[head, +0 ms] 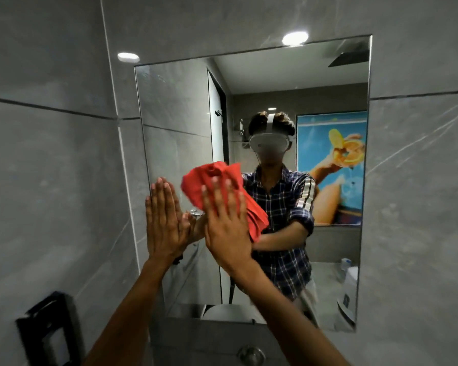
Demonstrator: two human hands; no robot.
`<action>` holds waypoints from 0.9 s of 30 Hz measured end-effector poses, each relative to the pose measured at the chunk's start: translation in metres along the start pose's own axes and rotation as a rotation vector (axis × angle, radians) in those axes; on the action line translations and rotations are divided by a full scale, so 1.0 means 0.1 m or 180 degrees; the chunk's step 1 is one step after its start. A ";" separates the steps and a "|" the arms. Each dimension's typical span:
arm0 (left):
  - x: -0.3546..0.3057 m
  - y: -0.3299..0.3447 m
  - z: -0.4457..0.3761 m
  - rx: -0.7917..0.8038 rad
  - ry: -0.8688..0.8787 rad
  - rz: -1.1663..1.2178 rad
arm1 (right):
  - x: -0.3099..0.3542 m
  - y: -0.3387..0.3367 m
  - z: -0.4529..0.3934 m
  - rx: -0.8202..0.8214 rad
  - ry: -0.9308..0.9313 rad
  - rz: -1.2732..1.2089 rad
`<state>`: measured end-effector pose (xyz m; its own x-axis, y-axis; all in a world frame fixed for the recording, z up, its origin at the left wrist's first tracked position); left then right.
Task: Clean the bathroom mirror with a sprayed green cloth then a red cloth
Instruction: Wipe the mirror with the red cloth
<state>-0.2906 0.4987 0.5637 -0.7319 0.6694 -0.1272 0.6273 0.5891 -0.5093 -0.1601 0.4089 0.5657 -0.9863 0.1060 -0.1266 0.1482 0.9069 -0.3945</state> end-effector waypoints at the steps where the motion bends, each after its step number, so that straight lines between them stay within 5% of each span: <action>1: -0.01 -0.01 0.01 0.0007 -0.0015 0.0089 | -0.06 0.02 0.10 0.0260 -0.0518 0.0104; 3: -0.02 -0.03 0.02 0.0045 0.0011 0.0077 | -0.32 -0.06 0.24 0.0593 -0.1153 0.0302; 5: -0.03 -0.03 0.02 0.0071 0.0011 -0.0123 | -0.72 -0.25 0.30 0.0543 -0.1003 0.0419; 11: 0.03 0.04 0.01 0.0016 -0.0005 -0.0280 | -1.95 -1.12 -0.12 -0.0504 0.1607 0.0085; 16: -0.02 0.06 0.01 0.0038 0.0014 -0.0159 | -1.64 -1.28 -1.04 -0.1235 0.2511 -0.0215; 21: 0.03 0.05 0.01 0.0010 0.0011 -0.0208 | -0.41 -0.77 -1.39 -0.1062 0.1273 -0.0330; 27: 0.00 0.04 0.00 -0.0039 -0.0006 -0.0220 | 0.01 -0.36 -1.14 0.0319 -0.1238 0.0109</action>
<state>-0.2879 0.5015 0.5615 -0.7741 0.6260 -0.0936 0.5784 0.6394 -0.5066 -0.1747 0.4226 0.6839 -0.8822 -0.0441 -0.4688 0.2059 0.8592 -0.4684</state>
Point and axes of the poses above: each hand's wrist, its own z-axis away from the middle knuckle, its own y-axis out of the palm, x = y × z, the point moved 3 cm from there along -z, towards the middle knuckle, and after that the axes turned 7 degrees about x, right-handed, at the moved point
